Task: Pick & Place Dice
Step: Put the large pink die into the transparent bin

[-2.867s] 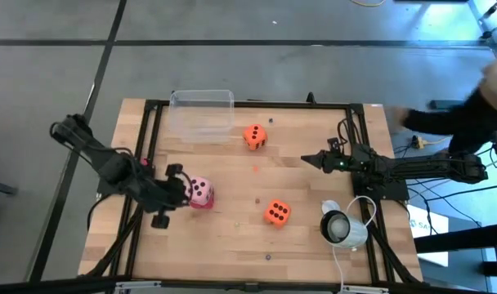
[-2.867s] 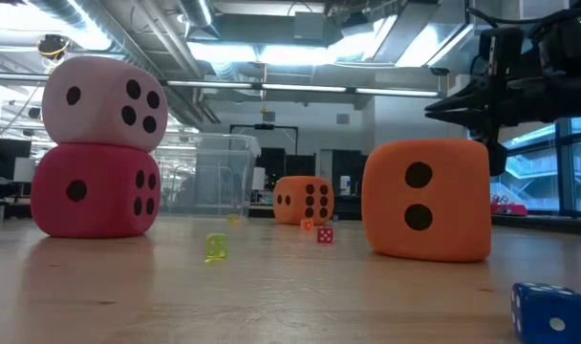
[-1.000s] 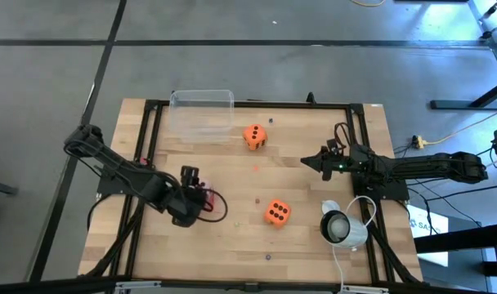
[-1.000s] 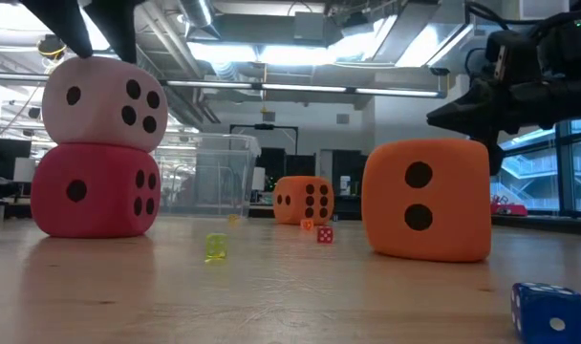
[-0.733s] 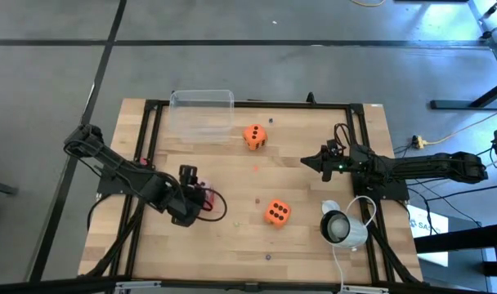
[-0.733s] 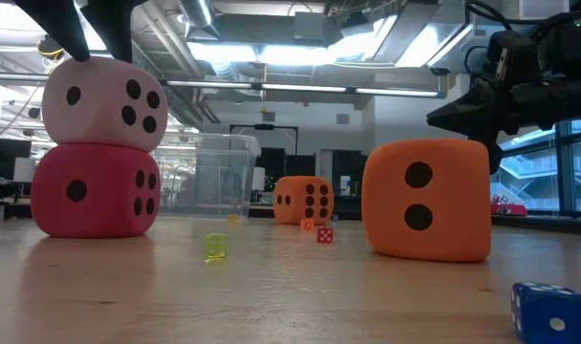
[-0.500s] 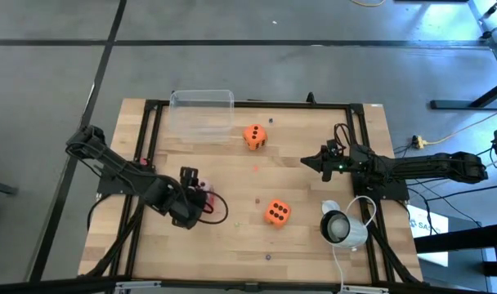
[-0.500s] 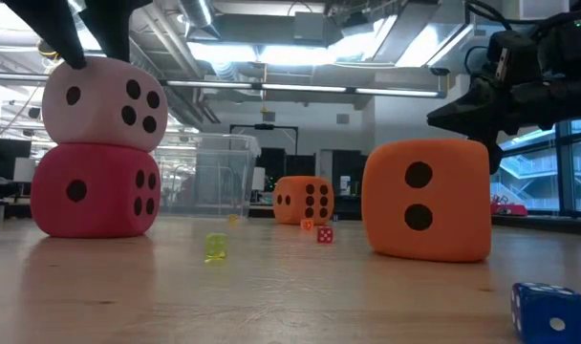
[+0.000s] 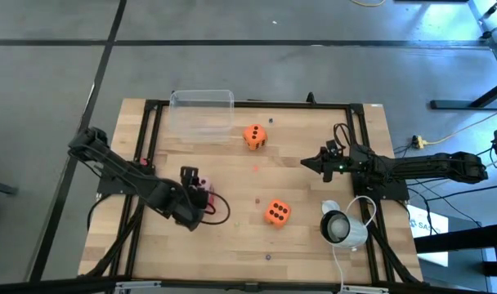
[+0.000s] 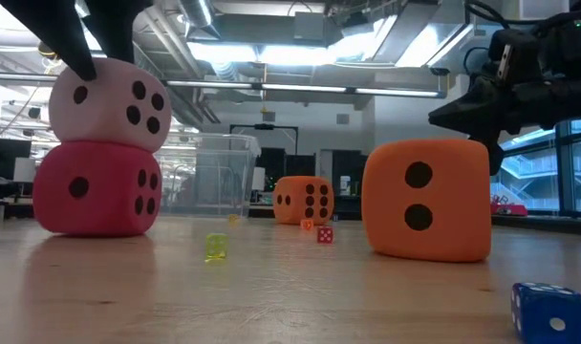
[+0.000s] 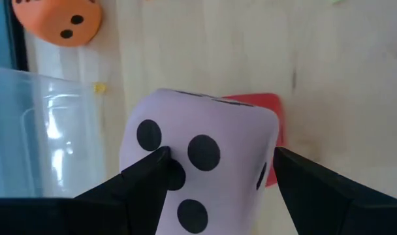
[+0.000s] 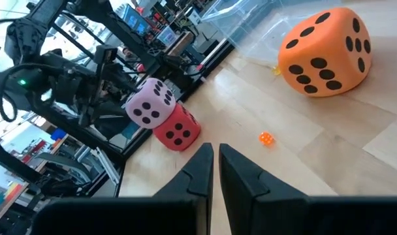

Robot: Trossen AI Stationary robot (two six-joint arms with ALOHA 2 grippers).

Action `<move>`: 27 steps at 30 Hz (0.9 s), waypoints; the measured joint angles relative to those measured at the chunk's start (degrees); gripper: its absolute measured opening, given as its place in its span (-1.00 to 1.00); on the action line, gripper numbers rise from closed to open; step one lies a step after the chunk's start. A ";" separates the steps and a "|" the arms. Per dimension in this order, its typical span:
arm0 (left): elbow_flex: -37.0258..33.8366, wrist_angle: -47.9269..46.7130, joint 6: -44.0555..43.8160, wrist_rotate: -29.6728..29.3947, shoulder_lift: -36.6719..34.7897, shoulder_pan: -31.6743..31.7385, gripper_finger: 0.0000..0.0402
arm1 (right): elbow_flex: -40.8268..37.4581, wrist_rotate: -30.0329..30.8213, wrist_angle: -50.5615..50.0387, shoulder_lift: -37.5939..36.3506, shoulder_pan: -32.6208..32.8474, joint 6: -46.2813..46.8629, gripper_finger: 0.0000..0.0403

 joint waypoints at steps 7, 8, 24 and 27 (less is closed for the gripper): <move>0.04 -2.50 1.77 1.73 6.28 -0.39 0.32 | 0.00 -4.09 -0.02 0.00 0.02 2.04 -0.87; 0.01 -2.59 1.80 1.70 6.81 -0.57 0.32 | 0.00 -4.40 -0.02 0.00 0.00 2.39 -0.87; -1.23 -0.54 -5.45 -3.11 7.75 -0.57 0.32 | 0.00 -5.12 -0.02 0.00 0.00 2.25 -0.87; -2.03 -0.32 -5.72 -2.06 7.87 -0.61 0.32 | 0.00 -5.14 -0.01 0.00 0.00 3.01 -0.87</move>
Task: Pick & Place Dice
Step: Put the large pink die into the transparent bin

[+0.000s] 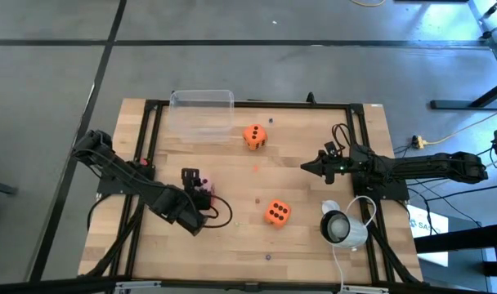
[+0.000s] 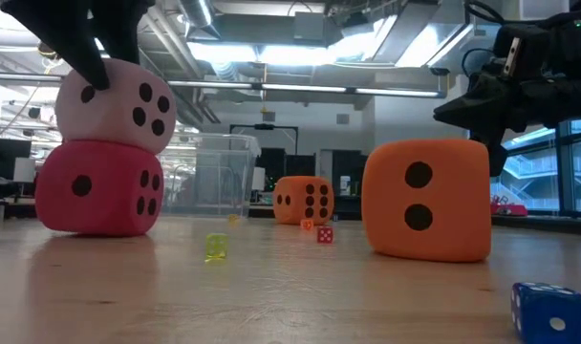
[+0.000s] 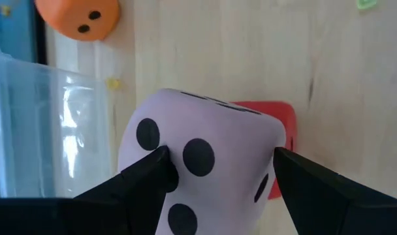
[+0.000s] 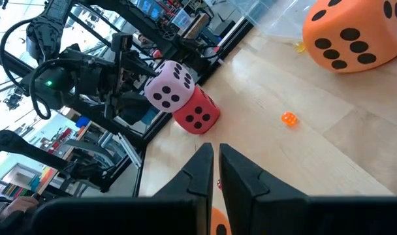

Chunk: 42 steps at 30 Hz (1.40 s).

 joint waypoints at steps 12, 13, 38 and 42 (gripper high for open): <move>-0.05 -0.19 1.21 0.13 0.73 -0.20 0.24 | 0.00 -4.48 0.01 0.00 0.00 2.25 -0.86; -0.06 -0.22 1.66 0.17 0.89 -0.20 0.18 | 0.00 -4.48 0.01 0.00 0.01 2.25 -0.86; 10.85 -8.12 -2.61 4.69 4.45 -0.64 -0.57 | 0.00 -5.81 0.01 0.00 0.01 1.84 -0.86; 13.93 -10.96 -3.74 4.99 4.56 -0.38 -0.57 | 0.00 -5.82 0.01 0.00 0.00 0.79 -0.86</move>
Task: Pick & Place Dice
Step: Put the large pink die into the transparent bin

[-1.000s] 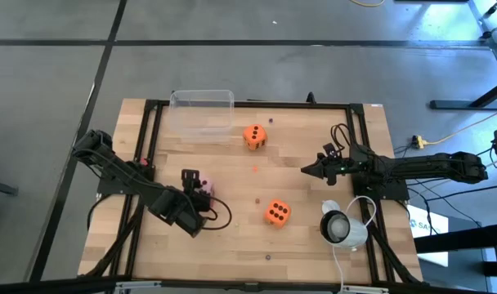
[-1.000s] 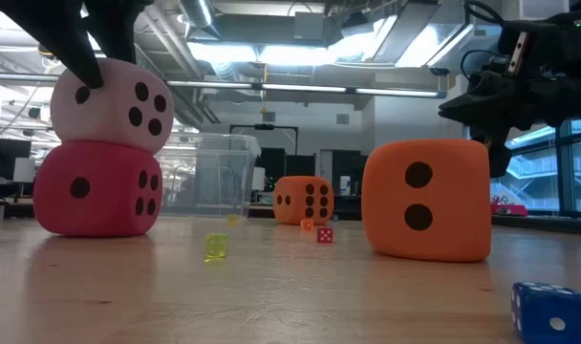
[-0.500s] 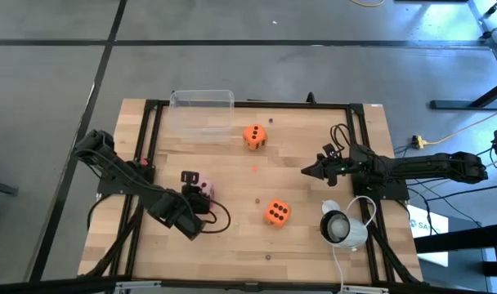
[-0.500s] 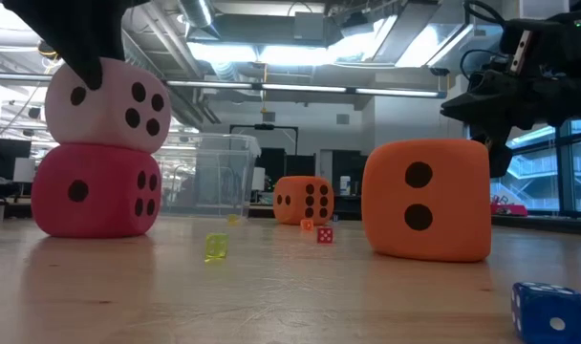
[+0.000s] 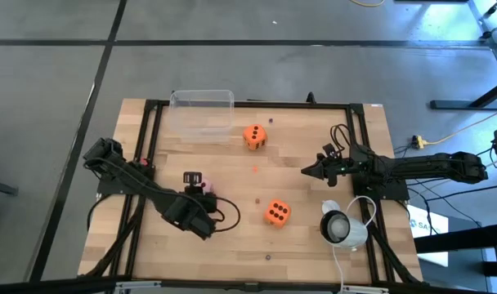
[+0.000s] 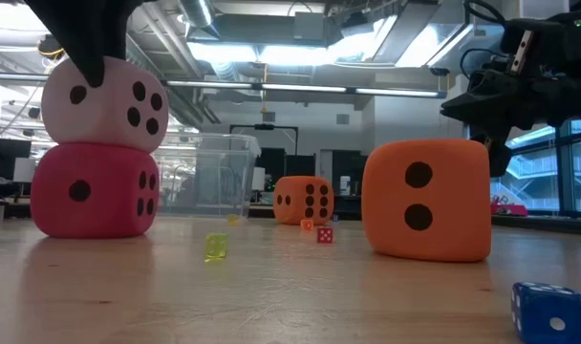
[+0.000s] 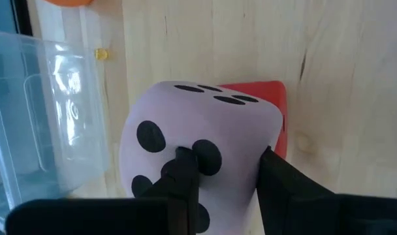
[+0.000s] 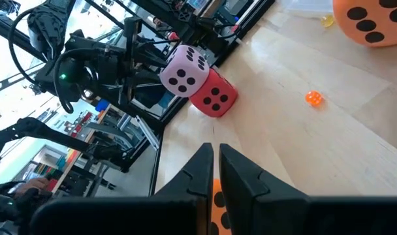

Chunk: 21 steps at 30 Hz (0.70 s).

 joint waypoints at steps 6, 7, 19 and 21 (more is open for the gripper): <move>3.66 -1.59 -1.89 1.82 -0.15 -0.06 -0.60 | 0.00 -0.02 0.01 0.00 0.02 -0.13 -0.86; 4.05 -1.71 -1.91 1.98 -0.18 -0.09 -0.62 | 0.00 -0.02 0.01 0.00 0.01 -0.13 -0.86; 6.86 -2.31 -3.25 0.13 -0.22 -0.09 -0.83 | 0.00 -0.04 0.01 0.00 0.02 -0.14 -0.86; 6.88 -2.52 -3.58 0.03 -0.22 -0.09 -0.88 | 0.00 -0.04 0.02 0.00 0.01 -0.13 -0.86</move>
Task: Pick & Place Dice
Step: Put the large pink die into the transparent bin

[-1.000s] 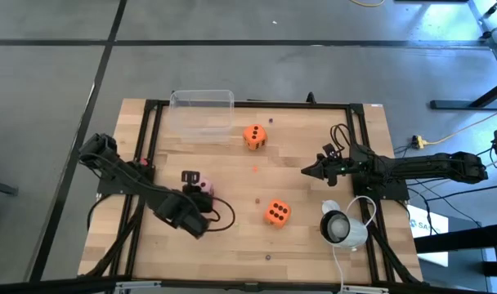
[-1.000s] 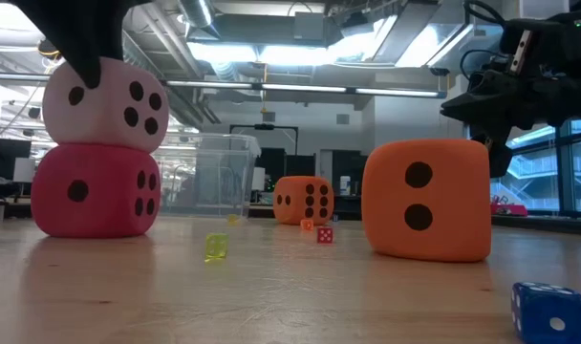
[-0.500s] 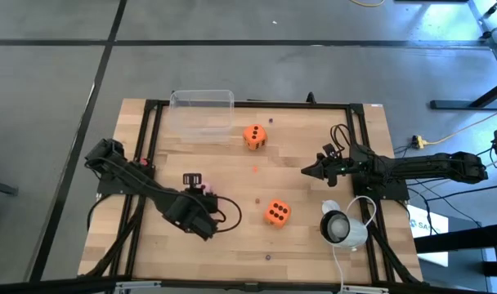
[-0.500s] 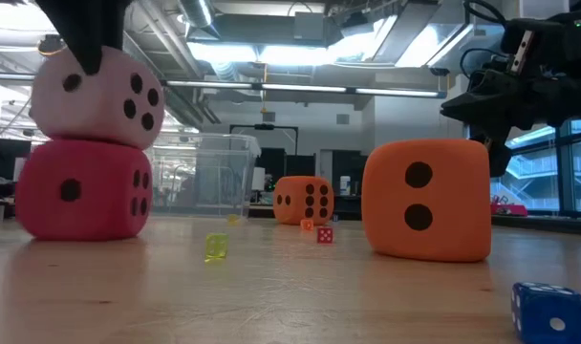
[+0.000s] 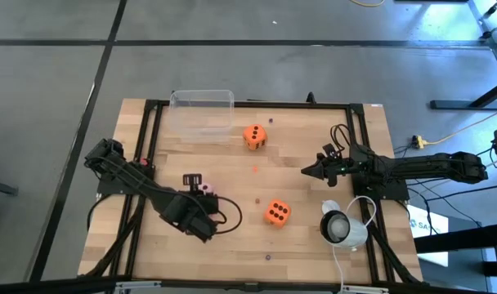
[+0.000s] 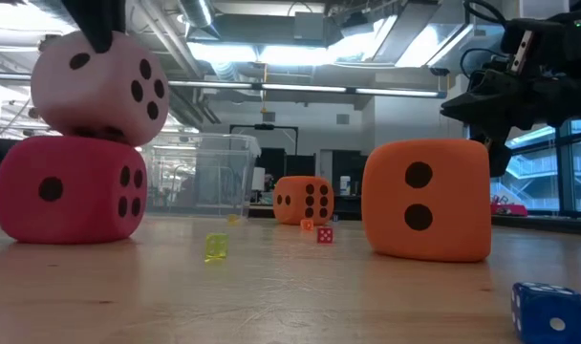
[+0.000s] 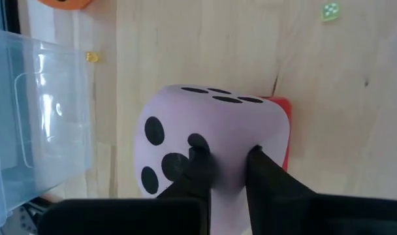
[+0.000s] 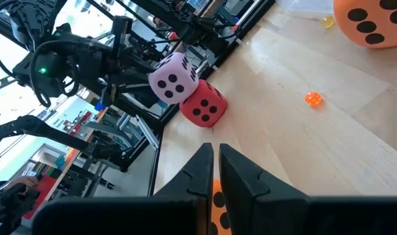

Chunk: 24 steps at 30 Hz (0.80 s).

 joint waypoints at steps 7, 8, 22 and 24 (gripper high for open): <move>4.03 -3.77 -1.23 -3.10 -0.11 0.00 -0.96 | 0.00 0.00 0.00 0.00 -0.01 -0.02 -0.87; 4.98 -4.85 -1.68 -3.87 -0.11 0.00 -0.96 | 0.00 0.00 -0.01 0.00 0.00 -0.02 -0.87; 8.55 -7.62 -6.60 -16.25 -5.07 4.66 -1.00 | 0.00 0.01 0.00 0.00 0.01 -0.02 -0.87; 8.55 -7.62 -6.65 -19.87 -6.42 7.25 -1.00 | 0.00 0.00 0.00 0.00 -0.01 -0.02 -0.87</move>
